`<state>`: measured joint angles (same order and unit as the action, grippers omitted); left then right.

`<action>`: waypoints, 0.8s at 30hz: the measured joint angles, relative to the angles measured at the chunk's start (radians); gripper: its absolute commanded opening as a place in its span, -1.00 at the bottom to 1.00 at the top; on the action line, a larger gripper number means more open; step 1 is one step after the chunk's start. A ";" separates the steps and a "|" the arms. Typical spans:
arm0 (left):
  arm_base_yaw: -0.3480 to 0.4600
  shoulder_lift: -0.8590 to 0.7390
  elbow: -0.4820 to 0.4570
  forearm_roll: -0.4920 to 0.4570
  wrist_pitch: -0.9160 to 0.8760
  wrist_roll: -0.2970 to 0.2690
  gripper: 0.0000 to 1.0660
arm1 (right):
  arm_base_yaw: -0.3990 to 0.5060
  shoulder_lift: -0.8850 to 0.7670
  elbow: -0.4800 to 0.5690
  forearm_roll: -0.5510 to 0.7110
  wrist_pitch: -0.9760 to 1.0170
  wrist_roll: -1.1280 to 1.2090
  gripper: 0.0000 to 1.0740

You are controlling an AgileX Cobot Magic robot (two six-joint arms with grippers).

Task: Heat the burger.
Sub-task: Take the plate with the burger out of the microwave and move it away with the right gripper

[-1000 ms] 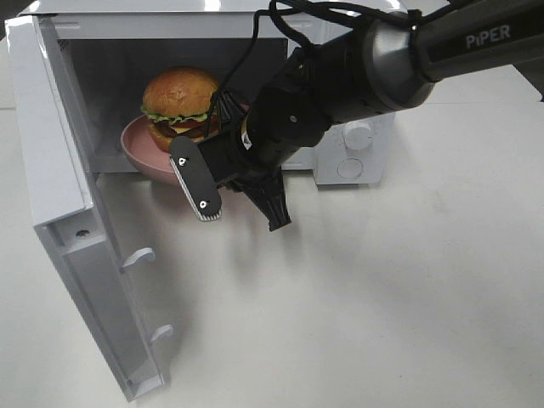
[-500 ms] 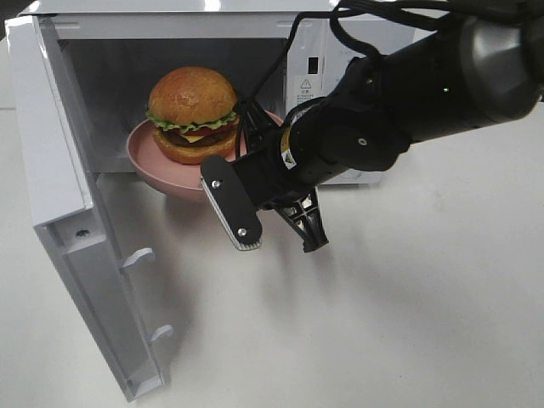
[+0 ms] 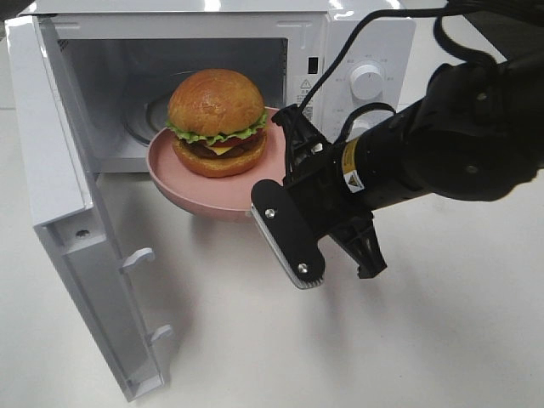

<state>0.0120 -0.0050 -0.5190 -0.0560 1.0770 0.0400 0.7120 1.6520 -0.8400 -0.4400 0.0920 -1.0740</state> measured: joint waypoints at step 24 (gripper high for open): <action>0.000 0.000 0.000 0.000 0.000 0.000 0.88 | 0.000 -0.456 0.285 -0.009 0.139 0.014 -1.00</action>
<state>0.0120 -0.0050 -0.5190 -0.0560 1.0770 0.0400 0.7120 1.1960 -0.5550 -0.4490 0.2310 -1.0600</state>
